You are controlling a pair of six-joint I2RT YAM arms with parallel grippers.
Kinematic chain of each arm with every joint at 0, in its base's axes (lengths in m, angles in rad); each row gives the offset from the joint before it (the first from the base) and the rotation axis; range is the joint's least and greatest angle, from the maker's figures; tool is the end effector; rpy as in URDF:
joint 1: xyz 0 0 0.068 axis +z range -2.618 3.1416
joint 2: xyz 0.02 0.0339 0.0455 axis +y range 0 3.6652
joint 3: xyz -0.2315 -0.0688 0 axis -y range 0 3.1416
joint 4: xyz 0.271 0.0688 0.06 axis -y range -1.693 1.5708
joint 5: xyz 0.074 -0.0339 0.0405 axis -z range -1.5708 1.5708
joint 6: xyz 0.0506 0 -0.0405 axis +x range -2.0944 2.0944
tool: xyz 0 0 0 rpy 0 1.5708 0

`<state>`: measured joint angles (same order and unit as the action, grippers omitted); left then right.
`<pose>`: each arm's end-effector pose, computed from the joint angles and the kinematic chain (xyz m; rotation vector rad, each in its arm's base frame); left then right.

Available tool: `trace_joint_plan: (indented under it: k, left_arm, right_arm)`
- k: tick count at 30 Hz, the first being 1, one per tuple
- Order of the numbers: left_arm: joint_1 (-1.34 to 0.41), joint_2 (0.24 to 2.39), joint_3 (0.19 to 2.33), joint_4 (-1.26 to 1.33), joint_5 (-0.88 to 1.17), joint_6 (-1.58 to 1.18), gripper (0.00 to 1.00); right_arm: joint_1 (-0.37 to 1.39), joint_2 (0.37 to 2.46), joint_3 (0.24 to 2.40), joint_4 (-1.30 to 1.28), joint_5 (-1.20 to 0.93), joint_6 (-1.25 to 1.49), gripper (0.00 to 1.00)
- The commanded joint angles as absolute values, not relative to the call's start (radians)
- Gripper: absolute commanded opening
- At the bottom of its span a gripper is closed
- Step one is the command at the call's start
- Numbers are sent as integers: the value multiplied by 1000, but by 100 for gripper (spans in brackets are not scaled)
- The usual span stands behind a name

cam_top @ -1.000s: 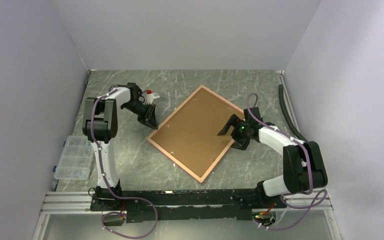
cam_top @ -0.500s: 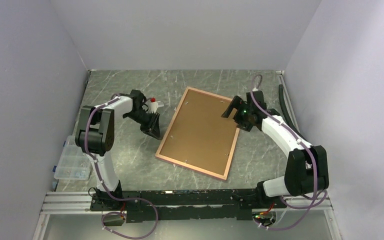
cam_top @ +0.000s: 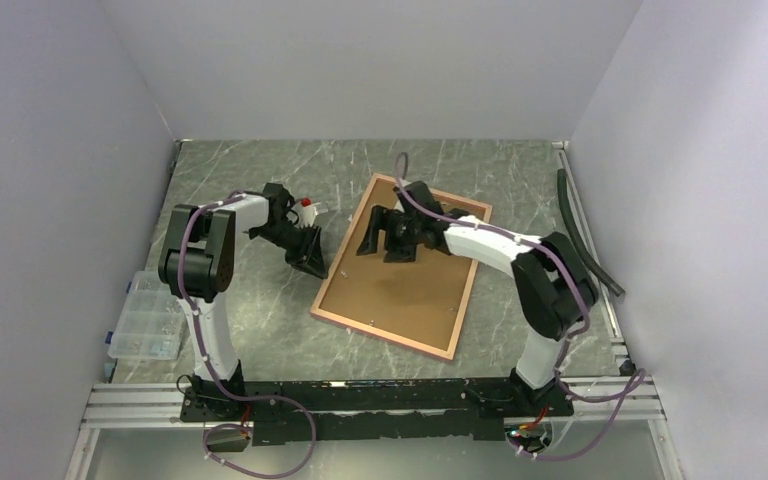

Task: Put the photo into the frame

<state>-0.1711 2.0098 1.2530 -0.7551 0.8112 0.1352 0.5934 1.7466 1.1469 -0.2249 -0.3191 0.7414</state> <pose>0.3515 -0.0980 0.0719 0.4703 2.8105 -1.2248 0.3235 0.2373 0.1484 0.0287 2.5873 0.9520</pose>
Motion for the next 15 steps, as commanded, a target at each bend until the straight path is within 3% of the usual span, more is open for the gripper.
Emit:
trace_joint_plan:
  k: [1, 15]
  left_arm:
    - [-175, 2009, 1255, -731, 856, 145, 27]
    - [-175, 2016, 1236, -719, 823, 143, 18]
  right_arm:
    - [652, 1820, 1232, -122, -377, 774, 79]
    - [716, 1995, 1284, -35, -433, 818, 69]
